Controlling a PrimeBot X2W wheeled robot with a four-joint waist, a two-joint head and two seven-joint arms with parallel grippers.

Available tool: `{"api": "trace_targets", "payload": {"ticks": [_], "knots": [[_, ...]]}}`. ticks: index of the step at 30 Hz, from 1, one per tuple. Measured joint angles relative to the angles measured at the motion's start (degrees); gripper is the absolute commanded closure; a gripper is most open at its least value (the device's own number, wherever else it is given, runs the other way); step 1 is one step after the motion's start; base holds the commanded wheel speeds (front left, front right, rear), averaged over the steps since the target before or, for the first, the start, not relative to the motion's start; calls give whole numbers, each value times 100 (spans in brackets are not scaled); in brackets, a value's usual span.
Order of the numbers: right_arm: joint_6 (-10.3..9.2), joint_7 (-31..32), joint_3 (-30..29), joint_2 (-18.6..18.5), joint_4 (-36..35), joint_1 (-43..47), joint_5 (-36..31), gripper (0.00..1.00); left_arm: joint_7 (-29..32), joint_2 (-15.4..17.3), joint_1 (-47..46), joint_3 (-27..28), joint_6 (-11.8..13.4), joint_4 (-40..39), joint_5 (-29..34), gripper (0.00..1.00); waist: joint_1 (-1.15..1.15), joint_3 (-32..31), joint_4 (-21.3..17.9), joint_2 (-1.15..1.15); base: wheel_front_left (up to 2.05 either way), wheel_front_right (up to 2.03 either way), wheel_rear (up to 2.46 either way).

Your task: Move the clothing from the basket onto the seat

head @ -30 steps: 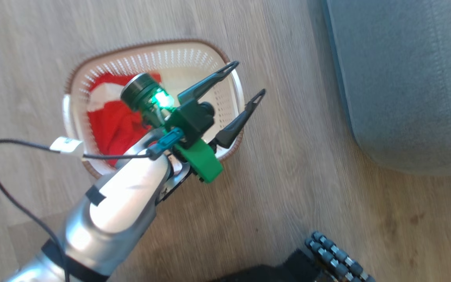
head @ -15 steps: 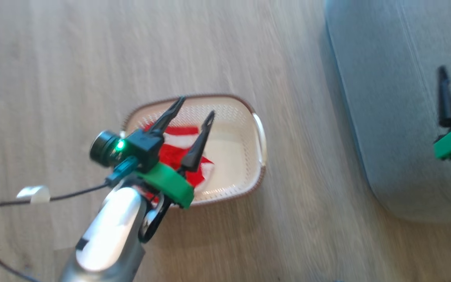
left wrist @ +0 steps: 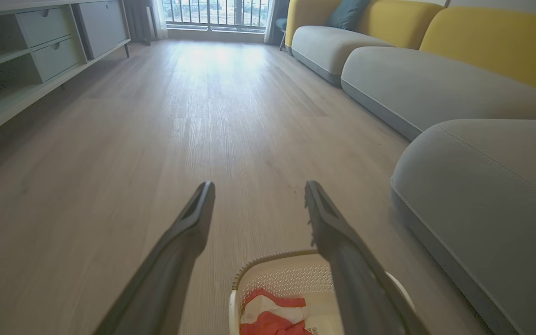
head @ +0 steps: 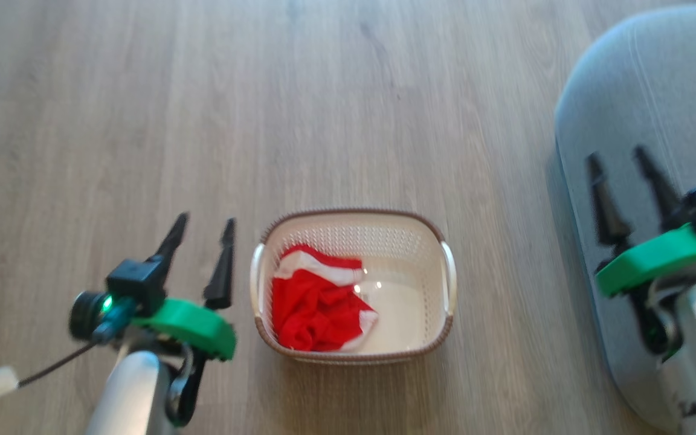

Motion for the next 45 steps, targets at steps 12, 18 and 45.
{"api": "trace_targets", "payload": {"ticks": [12,18,45], "knots": [[0,0,219,479,-56,637,-253,0,0,-70,801,849,154,-177,215,0,0,-626,208,0,0,0,0],[0,0,172,583,-67,969,-397,0,0,-101,1136,1104,225,-338,288,0,0,-809,79,0,0,0,0],[0,0,-168,734,-264,961,-668,0,0,-112,1246,702,190,-285,151,0,1,-342,-19,0,0,0,0]]}}
